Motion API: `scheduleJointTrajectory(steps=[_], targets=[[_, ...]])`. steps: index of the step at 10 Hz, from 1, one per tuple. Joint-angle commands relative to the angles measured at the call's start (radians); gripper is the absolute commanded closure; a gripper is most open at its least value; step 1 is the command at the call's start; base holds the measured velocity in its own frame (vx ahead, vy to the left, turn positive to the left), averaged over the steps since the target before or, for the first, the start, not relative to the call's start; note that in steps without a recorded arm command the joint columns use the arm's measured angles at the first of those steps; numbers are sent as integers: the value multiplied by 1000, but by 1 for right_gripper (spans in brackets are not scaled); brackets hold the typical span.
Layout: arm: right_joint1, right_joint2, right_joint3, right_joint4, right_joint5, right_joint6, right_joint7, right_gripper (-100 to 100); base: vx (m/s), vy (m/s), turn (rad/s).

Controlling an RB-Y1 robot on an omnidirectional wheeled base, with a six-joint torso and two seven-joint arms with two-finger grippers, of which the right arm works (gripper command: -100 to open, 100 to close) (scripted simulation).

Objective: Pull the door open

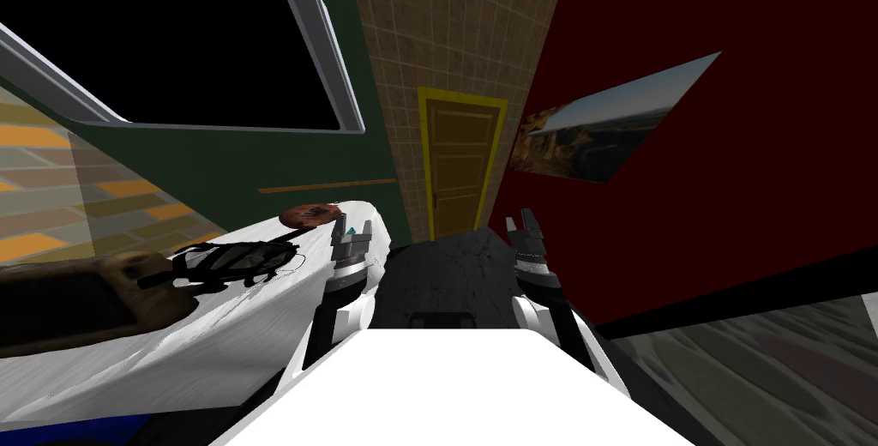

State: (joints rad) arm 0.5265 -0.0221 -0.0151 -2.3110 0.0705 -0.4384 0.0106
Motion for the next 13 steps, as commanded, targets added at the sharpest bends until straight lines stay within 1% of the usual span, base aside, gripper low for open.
scheduleJointTrajectory(steps=[1, 2, 4, 6, 9, 13], targets=[[-8, -5, 1, 20, -12, -6, -14, -100, 14, -97, 42], [-14, -8, 2, 37, -21, -11, -26, -100, 31, -186, 83], [-33, -17, 5, 86, -50, -25, -60, -100, 47, -184, 115], [-46, -22, 8, 121, -70, -35, -85, -100, 47, -123, 93], [-67, -31, 11, 175, -101, -50, -123, -100, 40, -48, 85], [-100, -42, 16, 262, -152, -75, -185, -100, 55, -41, 115]])
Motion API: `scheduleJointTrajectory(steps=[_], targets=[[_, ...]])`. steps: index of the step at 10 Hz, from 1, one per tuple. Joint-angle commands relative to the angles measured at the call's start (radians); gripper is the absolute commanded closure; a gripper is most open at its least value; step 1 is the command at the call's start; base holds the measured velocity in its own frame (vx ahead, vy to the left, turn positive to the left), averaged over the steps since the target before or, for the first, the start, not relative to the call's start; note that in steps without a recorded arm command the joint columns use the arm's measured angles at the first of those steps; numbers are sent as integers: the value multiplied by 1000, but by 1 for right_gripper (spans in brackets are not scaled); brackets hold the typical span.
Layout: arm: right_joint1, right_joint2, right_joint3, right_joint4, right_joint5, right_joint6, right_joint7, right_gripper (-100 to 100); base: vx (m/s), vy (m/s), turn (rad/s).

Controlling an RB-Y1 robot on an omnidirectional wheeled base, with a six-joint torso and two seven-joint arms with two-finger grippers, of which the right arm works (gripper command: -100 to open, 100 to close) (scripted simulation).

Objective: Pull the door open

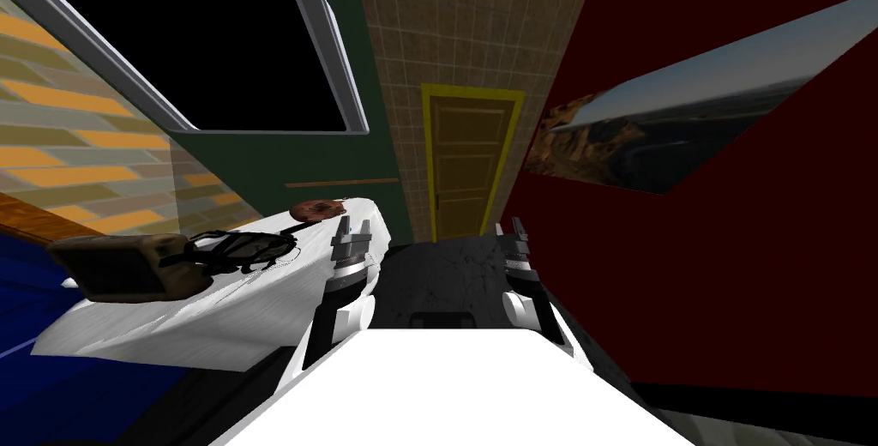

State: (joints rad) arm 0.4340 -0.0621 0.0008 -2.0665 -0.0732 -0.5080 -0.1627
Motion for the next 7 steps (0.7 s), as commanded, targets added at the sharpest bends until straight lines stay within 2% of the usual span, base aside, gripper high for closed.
scheduleJointTrajectory(steps=[1, 7], targets=[[-17, -4, 2, 43, -23, -13, -29, -100, 60, -34, 136], [-78, -19, 12, 201, -114, -58, -141, -100, 73, -33, 136]])
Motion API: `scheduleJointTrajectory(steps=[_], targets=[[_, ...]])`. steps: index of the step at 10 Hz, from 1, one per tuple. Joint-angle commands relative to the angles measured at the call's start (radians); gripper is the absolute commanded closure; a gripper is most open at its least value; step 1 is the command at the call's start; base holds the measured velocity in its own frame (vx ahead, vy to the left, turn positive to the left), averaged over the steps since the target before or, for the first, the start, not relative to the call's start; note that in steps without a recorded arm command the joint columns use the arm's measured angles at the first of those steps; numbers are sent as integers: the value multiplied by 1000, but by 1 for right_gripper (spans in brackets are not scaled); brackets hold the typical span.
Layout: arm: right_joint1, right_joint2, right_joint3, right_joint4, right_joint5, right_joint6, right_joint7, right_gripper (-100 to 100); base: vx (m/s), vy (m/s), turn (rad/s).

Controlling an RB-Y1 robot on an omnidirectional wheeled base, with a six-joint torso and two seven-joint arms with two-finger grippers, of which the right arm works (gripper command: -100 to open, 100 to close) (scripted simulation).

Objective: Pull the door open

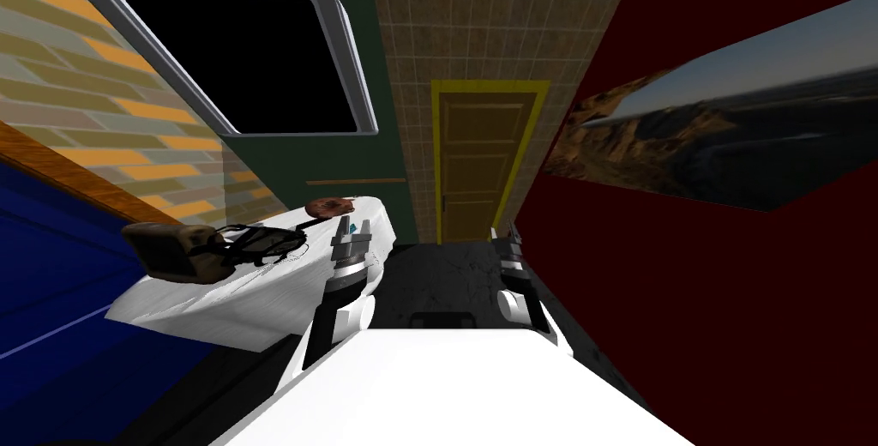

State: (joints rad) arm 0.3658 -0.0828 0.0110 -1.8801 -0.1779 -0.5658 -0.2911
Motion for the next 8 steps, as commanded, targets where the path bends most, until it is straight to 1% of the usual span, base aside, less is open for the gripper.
scheduleJointTrajectory(steps=[1, 5, 8], targets=[[-21, -1, 3, 43, -26, -8, -32, -100, 84, -21, 140], [-66, -9, 11, 154, -94, -42, -114, -100, 93, -24, 151], [-100, -15, 16, 250, -146, -68, -178, -100, 84, -13, 158]])
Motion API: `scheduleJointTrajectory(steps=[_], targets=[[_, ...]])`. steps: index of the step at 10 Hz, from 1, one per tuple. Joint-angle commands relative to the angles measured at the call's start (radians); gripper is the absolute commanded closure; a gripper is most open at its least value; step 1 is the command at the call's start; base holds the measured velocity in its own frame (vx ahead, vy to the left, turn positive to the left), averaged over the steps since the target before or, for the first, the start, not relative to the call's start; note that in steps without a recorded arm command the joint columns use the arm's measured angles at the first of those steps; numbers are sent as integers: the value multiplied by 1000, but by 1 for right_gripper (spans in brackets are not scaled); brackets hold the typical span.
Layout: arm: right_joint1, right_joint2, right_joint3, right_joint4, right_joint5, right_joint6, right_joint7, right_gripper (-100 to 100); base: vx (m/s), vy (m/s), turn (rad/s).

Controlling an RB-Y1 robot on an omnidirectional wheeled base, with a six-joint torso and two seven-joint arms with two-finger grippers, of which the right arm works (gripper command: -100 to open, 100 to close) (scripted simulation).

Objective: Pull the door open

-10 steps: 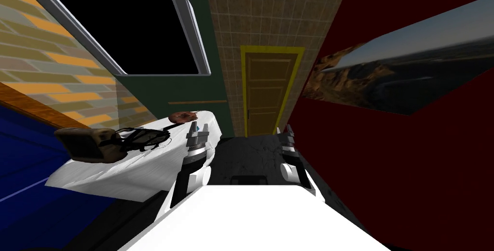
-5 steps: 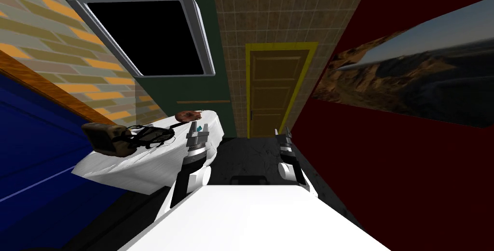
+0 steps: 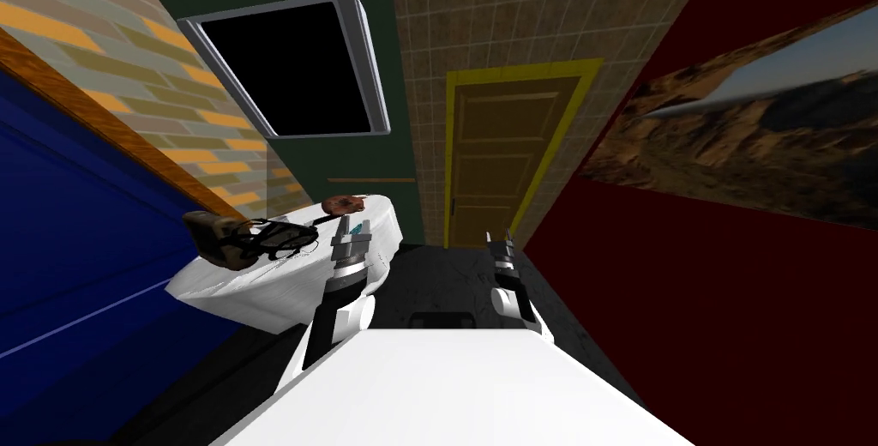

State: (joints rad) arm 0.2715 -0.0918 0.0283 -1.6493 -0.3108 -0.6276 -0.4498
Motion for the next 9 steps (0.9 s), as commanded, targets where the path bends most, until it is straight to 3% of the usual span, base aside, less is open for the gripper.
scheduleJointTrajectory(steps=[1, 3, 4, 8, 9], targets=[[-18, -7, 1, 50, -31, -15, -41, -100, 98, -18, 169], [-41, -11, 5, 104, -67, -33, -84, -100, 103, -21, 162], [-41, -11, 5, 112, -67, -33, -84, -100, 62, -13, 42], [-88, -16, 12, 227, -138, -68, -171, -100, 80, -7, 141], [-88, -16, 12, 235, -138, -68, -171, -100, 69, -12, 70]])
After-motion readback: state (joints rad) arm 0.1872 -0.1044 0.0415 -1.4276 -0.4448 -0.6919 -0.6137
